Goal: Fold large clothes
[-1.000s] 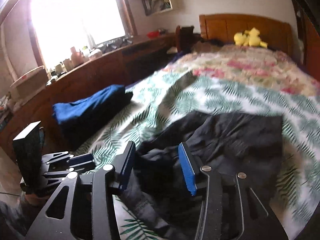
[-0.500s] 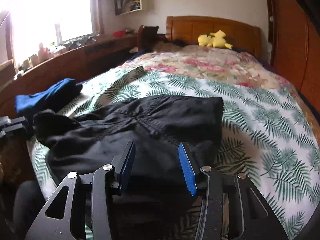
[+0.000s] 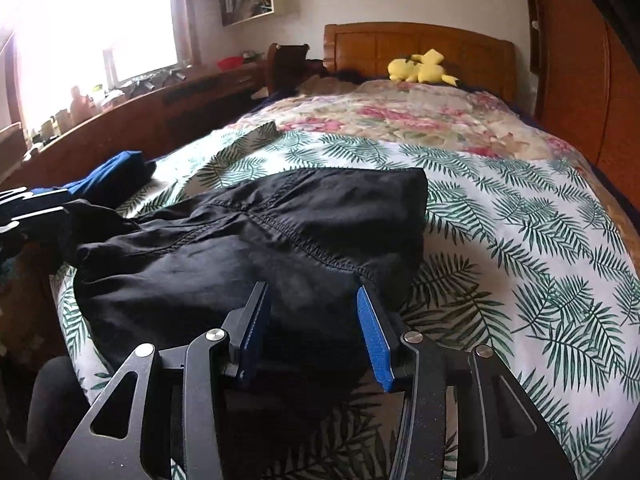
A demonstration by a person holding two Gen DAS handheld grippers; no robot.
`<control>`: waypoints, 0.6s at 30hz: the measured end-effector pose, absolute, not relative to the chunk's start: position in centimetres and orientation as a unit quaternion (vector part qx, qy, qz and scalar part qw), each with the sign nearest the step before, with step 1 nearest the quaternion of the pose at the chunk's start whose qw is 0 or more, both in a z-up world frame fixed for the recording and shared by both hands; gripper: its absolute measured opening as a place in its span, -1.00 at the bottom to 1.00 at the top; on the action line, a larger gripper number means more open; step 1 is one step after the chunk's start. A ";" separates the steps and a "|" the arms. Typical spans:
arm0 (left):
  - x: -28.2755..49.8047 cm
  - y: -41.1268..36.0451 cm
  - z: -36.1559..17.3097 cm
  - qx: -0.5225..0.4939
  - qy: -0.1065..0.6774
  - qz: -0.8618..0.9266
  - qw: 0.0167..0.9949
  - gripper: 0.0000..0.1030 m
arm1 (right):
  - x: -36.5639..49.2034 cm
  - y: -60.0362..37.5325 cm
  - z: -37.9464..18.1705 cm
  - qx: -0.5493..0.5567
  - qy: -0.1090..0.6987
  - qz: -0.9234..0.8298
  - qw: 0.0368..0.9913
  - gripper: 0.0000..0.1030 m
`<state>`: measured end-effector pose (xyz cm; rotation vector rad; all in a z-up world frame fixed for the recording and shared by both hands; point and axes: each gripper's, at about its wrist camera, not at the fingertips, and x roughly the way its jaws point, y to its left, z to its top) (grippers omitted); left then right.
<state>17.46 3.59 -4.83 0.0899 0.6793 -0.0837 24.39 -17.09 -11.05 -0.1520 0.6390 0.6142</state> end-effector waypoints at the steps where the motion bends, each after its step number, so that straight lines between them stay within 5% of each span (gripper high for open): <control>1: 17.6 3.7 -5.3 0.043 0.338 -0.037 0.939 -0.41 | 24.4 -17.1 -11.1 -0.073 0.308 0.298 0.901 -0.12; 11: 18.2 4.2 -8.0 0.012 0.375 -0.054 0.925 -0.43 | 23.5 -16.4 -9.9 -0.076 0.289 0.313 0.902 -0.12; 13: 17.8 4.2 -7.7 0.008 0.369 -0.063 0.927 -0.84 | 23.4 -16.2 -9.7 -0.076 0.287 0.317 0.901 -0.12; 18: 15.3 4.9 -5.4 0.012 0.319 -0.056 0.946 -0.91 | 23.1 -15.5 -9.5 -0.077 0.284 0.328 0.897 -0.12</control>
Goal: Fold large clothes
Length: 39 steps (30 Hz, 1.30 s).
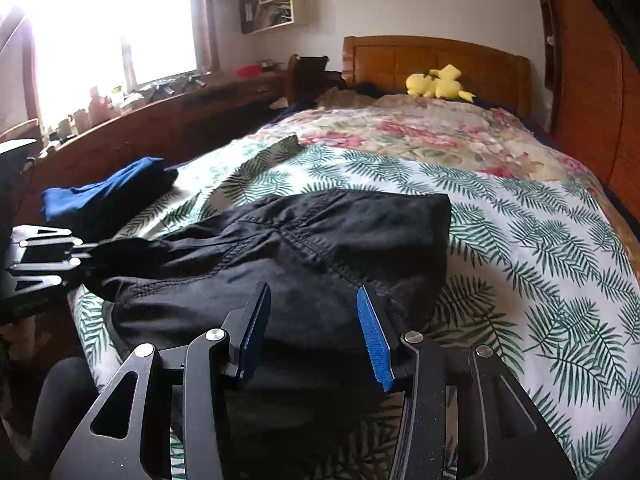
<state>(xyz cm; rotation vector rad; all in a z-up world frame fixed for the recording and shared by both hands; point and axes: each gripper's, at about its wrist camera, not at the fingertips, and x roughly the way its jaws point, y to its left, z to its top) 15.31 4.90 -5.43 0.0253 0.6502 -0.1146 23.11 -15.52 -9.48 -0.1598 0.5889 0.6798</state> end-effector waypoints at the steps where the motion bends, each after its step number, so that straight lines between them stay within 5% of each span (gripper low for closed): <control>1: 15.1 5.3 -5.2 0.007 0.315 -0.056 0.947 -0.91 | 23.0 -15.4 -9.5 -0.078 0.284 0.330 0.897 -0.12; 15: 13.1 10.2 -11.4 -0.041 0.355 -0.010 0.934 -0.91 | 21.5 -11.9 -11.8 -0.128 0.319 0.393 0.853 -0.11; 23: 13.1 10.0 -11.9 -0.030 0.351 -0.012 0.936 -0.90 | 22.0 -11.4 -13.6 -0.139 0.328 0.388 0.850 0.14; 39: 13.2 11.1 -12.2 -0.035 0.343 -0.054 0.937 -0.90 | 30.3 -13.3 -13.7 -0.089 0.356 0.322 0.873 0.20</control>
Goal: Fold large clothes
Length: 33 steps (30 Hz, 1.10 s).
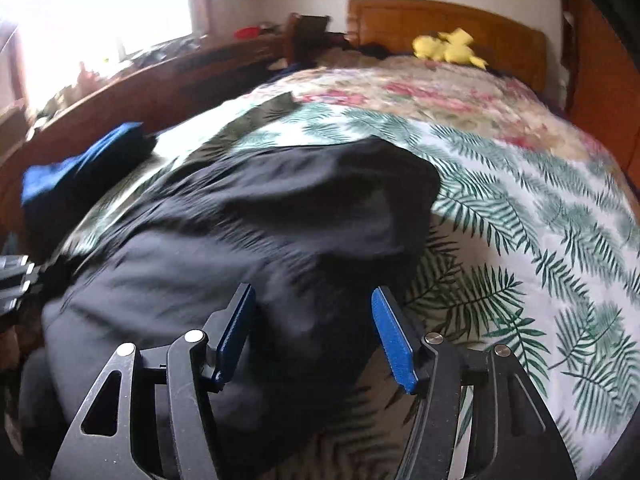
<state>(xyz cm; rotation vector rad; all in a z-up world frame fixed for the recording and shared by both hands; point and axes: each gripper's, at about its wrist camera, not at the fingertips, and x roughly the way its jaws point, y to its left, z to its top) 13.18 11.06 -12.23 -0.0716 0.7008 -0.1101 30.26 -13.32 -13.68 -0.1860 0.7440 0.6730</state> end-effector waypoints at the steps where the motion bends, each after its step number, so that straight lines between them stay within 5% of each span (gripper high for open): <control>1: 13.2 11.1 -12.2 -0.034 0.343 -0.055 0.937 -0.90 | 31.2 -13.4 -13.9 -0.080 0.363 0.317 0.872 0.20; 18: 12.5 10.9 -11.3 -0.040 0.355 -0.053 0.933 -0.83 | 42.4 -12.9 -17.9 -0.005 0.436 0.318 0.842 0.50; 33: 8.8 9.9 -11.4 0.011 0.388 -0.046 0.920 -0.45 | 42.6 -13.2 -19.2 0.016 0.433 0.331 0.838 0.57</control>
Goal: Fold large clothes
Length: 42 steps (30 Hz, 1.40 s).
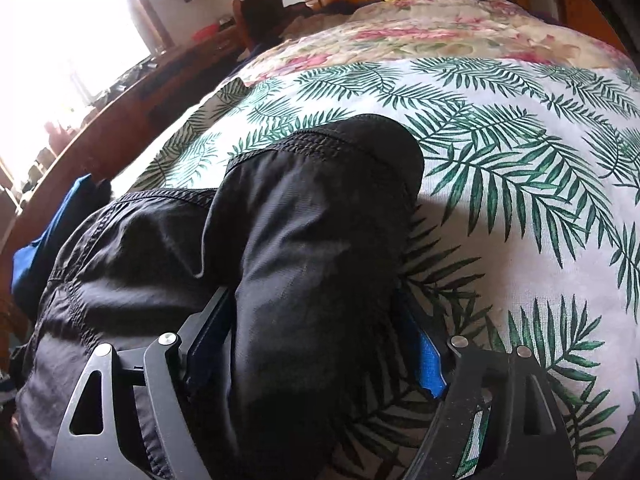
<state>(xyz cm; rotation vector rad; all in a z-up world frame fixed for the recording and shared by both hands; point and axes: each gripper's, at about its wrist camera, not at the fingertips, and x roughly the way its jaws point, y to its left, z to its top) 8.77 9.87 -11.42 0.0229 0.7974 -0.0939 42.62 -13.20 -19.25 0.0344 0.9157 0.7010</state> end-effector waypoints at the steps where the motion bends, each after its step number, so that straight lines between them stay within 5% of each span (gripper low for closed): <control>1: 8.9 9.9 -11.6 0.010 0.392 -0.043 0.919 -0.43 | 42.6 -13.2 -19.3 0.015 0.432 0.331 0.839 0.57; 19: 12.4 10.0 -15.8 -0.031 0.413 -0.027 0.910 -0.38 | 42.7 -13.0 -19.4 0.024 0.437 0.337 0.833 0.58; 28: 12.6 10.2 -16.2 -0.037 0.414 -0.027 0.909 -0.37 | 42.8 -13.2 -19.6 0.043 0.446 0.350 0.823 0.43; 31: 12.6 10.3 -16.4 -0.045 0.408 -0.027 0.911 -0.40 | 42.8 -13.4 -19.5 0.048 0.447 0.350 0.821 0.35; 36: 12.3 10.4 -15.9 -0.055 0.396 -0.039 0.916 -0.86 | 42.3 -13.6 -19.2 0.063 0.447 0.346 0.822 0.13; 42: 11.6 10.8 -13.9 -0.070 0.365 -0.048 0.927 -0.91 | 41.5 -15.0 -17.3 0.103 0.406 0.356 0.835 -0.36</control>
